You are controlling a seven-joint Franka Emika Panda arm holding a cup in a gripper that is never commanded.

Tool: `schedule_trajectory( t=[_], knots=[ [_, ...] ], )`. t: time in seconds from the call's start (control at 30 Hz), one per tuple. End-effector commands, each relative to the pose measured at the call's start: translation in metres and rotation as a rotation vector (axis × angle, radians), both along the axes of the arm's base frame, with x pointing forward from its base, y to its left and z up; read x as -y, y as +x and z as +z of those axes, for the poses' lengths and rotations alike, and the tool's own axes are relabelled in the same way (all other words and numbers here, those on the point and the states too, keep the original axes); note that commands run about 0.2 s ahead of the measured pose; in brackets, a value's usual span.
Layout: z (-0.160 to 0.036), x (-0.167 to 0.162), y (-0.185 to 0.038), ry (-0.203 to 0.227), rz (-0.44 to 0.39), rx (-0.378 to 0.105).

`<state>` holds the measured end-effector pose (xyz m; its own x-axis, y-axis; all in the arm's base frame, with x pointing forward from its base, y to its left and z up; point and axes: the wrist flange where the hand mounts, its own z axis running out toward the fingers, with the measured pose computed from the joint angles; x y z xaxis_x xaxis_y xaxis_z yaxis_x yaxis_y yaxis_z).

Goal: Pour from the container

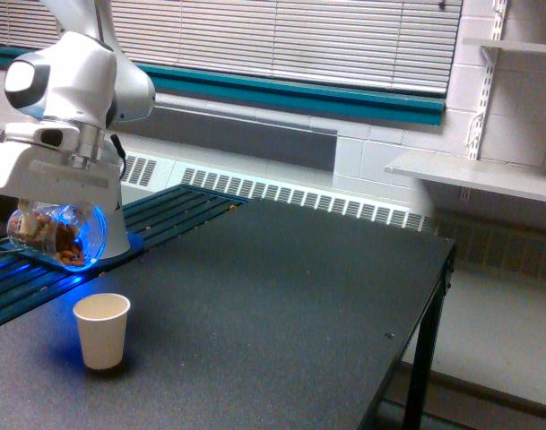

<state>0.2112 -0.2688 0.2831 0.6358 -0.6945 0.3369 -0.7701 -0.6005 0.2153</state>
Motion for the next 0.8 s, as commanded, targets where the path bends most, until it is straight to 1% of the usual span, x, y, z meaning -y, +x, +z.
schedule_trajectory(
  t=[0.03,0.4,0.8],
  knots=[
    [-0.005,-0.003,0.002,-0.002,-0.015,-0.006],
    [-0.009,-0.002,0.006,-0.023,-0.012,-0.035],
    [-0.013,-0.001,0.015,-0.041,-0.015,-0.049]
  ],
)
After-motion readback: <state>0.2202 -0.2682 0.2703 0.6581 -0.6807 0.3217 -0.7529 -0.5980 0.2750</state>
